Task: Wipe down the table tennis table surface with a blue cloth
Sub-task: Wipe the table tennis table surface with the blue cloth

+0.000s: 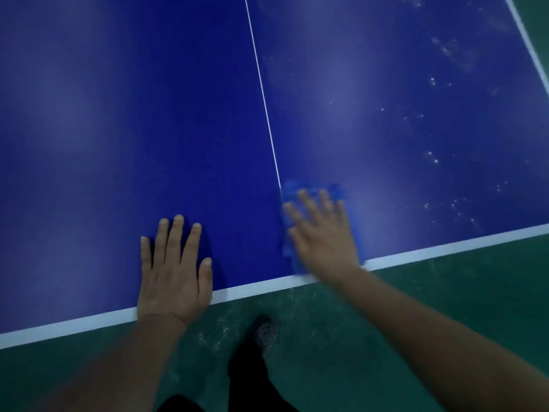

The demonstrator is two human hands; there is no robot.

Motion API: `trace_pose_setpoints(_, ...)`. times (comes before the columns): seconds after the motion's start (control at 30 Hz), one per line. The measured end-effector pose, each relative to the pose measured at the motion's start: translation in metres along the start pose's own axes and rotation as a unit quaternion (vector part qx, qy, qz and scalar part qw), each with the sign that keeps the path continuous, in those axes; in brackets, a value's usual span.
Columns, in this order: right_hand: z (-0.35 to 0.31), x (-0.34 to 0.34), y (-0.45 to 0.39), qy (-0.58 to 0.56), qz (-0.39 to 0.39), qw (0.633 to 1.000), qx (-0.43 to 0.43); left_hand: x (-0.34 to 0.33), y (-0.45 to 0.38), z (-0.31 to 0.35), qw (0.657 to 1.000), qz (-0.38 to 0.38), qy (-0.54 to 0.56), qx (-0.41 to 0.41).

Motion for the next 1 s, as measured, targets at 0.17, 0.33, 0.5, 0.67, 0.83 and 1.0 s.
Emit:
trace_pose_setpoints(0.17, 0.194, 0.025, -0.025, -0.055, 0.003, 0.906, -0.419, 0.000, 0.001, 0.001, 1.000, -0.005, -0.001, 0.000)
trace_pose_setpoints(0.33, 0.058, 0.017, -0.029, -0.058, 0.049, 0.939, -0.336, 0.001, -0.001, 0.002, 1.000, -0.011, 0.003, 0.004)
trace_pose_setpoints(0.5, -0.003, -0.006, 0.019, -0.007, 0.006, 1.000, 0.018, 0.002, 0.000, 0.002, 1.000, 0.000, 0.006, 0.005)
trace_pose_setpoints(0.67, 0.224, 0.021, -0.015, -0.008, -0.007, 0.932, -0.362, -0.001, 0.000, 0.001, 1.000, -0.005, 0.001, 0.002)
trace_pose_setpoints(0.83, 0.139, 0.021, -0.028, -0.057, 0.034, 0.914, -0.400, 0.000, 0.000, 0.003, 1.000, -0.007, -0.007, 0.009)
trace_pose_setpoints(1.0, -0.044, -0.002, -0.015, -0.009, -0.017, 1.000, 0.020, 0.001, 0.000, 0.003, 1.000, -0.008, -0.007, 0.006)
Point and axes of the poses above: each hand's wrist, its own y-axis away from the middle knuckle, its own x-axis out of the back of the hand, z = x × y, the point moved 8 cm from there along -y, towards the middle knuckle, and after that the axes turned 13 degrees about -x, right-handed, at the moved point
